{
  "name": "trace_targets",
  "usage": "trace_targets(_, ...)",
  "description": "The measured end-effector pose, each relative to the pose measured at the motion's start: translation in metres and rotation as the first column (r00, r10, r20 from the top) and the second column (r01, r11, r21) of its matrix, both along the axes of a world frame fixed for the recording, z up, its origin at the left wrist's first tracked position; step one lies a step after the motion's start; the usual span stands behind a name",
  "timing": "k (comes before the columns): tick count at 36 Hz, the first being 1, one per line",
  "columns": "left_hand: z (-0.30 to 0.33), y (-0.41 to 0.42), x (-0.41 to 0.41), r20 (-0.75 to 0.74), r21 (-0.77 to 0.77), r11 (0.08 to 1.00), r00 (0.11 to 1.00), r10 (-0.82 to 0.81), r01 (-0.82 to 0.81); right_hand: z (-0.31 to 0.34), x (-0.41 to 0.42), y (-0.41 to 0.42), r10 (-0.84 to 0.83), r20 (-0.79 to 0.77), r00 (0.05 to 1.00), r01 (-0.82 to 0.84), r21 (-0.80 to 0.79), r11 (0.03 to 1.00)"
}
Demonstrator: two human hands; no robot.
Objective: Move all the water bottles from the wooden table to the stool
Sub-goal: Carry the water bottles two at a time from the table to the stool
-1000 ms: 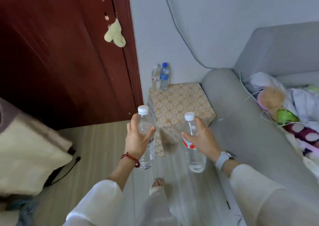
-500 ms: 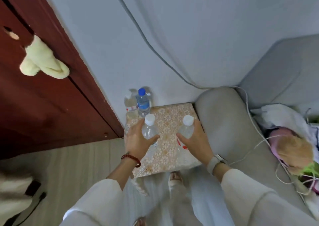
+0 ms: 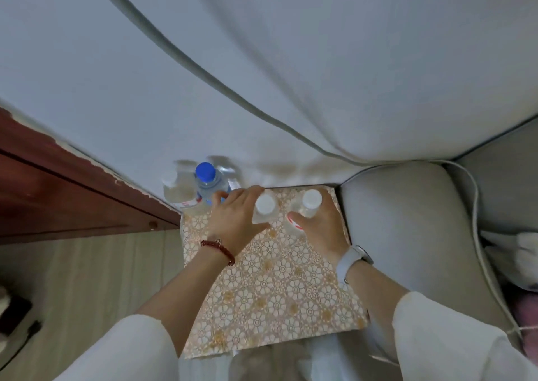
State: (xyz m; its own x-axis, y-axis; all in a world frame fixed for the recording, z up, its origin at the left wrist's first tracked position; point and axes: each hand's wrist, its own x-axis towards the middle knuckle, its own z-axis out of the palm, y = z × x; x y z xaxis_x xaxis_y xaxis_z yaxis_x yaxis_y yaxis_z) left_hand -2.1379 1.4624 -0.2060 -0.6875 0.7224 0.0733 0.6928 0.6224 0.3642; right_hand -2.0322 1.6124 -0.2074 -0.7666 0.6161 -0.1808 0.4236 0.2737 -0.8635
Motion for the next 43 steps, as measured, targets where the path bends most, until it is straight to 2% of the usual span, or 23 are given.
trace_targets(3, -0.009, 0.005, -0.005, -0.043, -0.015, 1.000, 0.999, 0.009, -0.009, -0.007, -0.007, 0.004, 0.012, -0.056, 0.998, -0.011, 0.007, 1.000)
trace_targets(11, -0.006, 0.013, -0.013, 0.059, -0.002, 0.987, 0.985, 0.160, -0.160, -0.001, -0.007, 0.012, 0.137, 0.093, 0.986, -0.135, -0.022, 0.991)
trace_targets(15, 0.006, 0.010, -0.015, -0.119, 0.037, 0.991, 0.984, 0.134, -0.130, 0.007, -0.008, 0.016, 0.178, 0.168, 0.970, -0.180, -0.007, 0.984)
trace_targets(19, 0.012, 0.009, -0.019, -0.118, 0.040, 0.990, 0.983, 0.138, -0.135, 0.011, -0.010, 0.015, 0.121, 0.130, 0.984, -0.131, 0.070, 0.989)
trace_targets(22, 0.014, 0.011, -0.025, -0.104, 0.033, 0.991, 0.985, 0.136, -0.133, 0.010, -0.016, 0.012, 0.034, 0.108, 0.994, -0.038, 0.034, 0.999)
trace_targets(25, 0.015, 0.015, -0.030, -0.202, 0.023, 0.997, 0.976, 0.076, -0.073, 0.008, -0.028, 0.006, -0.040, 0.086, 0.995, 0.044, -0.037, 0.998)
trace_targets(29, 0.017, 0.020, -0.037, -0.295, -0.009, 0.999, 0.955, 0.041, -0.045, 0.006, -0.049, -0.003, -0.081, 0.077, 0.994, 0.086, -0.054, 0.995)
trace_targets(38, 0.017, 0.016, -0.034, -0.309, -0.038, 0.993, 0.946, 0.097, -0.114, 0.007, -0.059, -0.016, -0.077, 0.035, 0.996, 0.081, -0.158, 0.984)
trace_targets(43, 0.021, 0.025, -0.034, -0.252, 0.001, 0.992, 0.960, 0.121, -0.125, 0.002, -0.052, -0.015, -0.005, 0.114, 0.993, 0.031, -0.220, 0.975)
